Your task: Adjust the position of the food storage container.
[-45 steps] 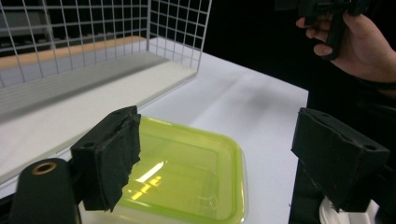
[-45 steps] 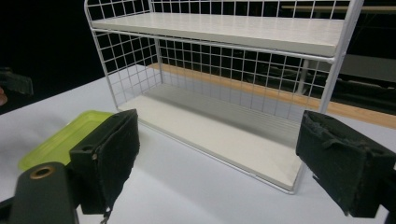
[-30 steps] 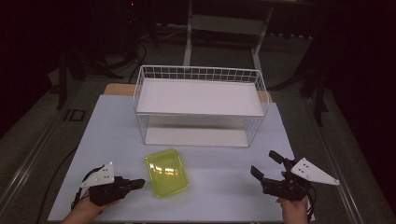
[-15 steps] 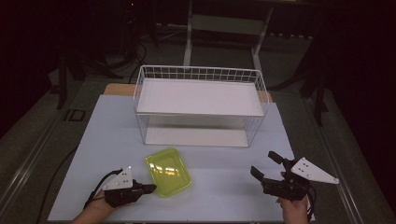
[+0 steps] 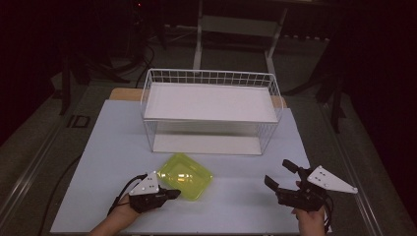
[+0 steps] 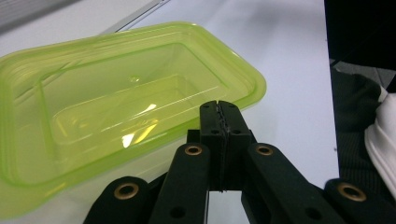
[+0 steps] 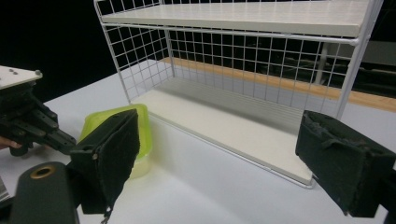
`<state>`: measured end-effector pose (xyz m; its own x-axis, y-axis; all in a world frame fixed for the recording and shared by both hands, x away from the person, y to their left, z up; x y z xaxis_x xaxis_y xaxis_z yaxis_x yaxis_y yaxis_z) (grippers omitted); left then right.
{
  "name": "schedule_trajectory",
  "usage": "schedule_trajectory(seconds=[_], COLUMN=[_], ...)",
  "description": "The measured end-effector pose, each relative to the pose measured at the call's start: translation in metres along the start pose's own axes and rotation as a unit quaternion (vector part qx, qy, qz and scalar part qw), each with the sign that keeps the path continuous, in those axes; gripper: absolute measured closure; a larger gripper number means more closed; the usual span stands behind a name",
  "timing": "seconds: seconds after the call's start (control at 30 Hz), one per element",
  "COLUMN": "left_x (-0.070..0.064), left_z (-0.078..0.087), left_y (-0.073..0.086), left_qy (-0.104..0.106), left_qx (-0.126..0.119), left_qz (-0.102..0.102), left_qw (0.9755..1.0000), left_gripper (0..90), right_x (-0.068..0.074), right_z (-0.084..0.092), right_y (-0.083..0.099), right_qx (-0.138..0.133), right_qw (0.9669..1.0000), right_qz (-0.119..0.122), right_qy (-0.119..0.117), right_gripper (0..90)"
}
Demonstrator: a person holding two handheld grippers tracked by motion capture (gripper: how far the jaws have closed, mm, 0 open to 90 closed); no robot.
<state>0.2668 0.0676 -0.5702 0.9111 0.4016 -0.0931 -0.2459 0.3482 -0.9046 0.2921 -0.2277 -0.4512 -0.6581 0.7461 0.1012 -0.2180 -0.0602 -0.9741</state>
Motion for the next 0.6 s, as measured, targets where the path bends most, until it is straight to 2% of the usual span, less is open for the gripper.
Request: schedule_trajectory(seconds=[0.07, 0.13, 0.27, 0.33, 0.4, 0.5, 0.6], left_x=[0.001, 0.007, 0.031, 0.046, 0.060, 0.077, 0.086], left_z=[0.002, 0.009, 0.030, 0.040, 0.048, 0.055, 0.053], left_y=[-0.004, -0.008, -0.015, -0.018, -0.018, -0.013, -0.005], left_qy=[0.000, -0.013, -0.058, -0.082, -0.105, -0.127, -0.135], left_qx=[-0.006, -0.017, -0.034, -0.046, -0.050, -0.048, -0.036], left_qz=[0.008, 0.008, 0.008, 0.013, 0.011, 0.028, 0.034], left_qw=[1.0000, 0.9997, 0.9977, 0.9955, 0.9932, 0.9903, 0.9896], left_gripper=[90.0, 90.0, 90.0, 90.0, 90.0, 90.0, 90.0], right_x=[0.000, 0.001, 0.001, 0.002, 0.002, 0.002, 0.003], right_z=[0.000, 0.000, -0.001, -0.001, -0.001, -0.002, -0.002], right_y=[0.000, 0.001, 0.001, 0.001, 0.001, 0.002, 0.003], right_qx=[0.001, 0.002, 0.003, 0.002, 0.003, 0.004, 0.006], right_qw=[1.0000, 1.0000, 1.0000, 1.0000, 1.0000, 1.0000, 1.0000], right_qz=[0.000, 0.000, 0.000, 0.001, 0.001, -0.001, -0.001], right_qy=[-0.001, -0.002, -0.003, -0.004, -0.005, -0.005, -0.007], right_gripper=[13.6, 13.6, 13.6, 13.6, 13.7, 13.6, 13.7])
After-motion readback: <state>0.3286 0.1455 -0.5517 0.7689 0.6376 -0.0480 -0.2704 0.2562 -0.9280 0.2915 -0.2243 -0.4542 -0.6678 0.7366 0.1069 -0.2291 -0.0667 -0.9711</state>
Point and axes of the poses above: each handheld gripper's, and its own axes: z roughly backward along the jaws, y roughly out of its underside, x roughly to its left, the point moved 10 cm from there along -z, roughly forward along the jaws, and after that the axes turned 4 degrees about -x, right-handed, at the moved point
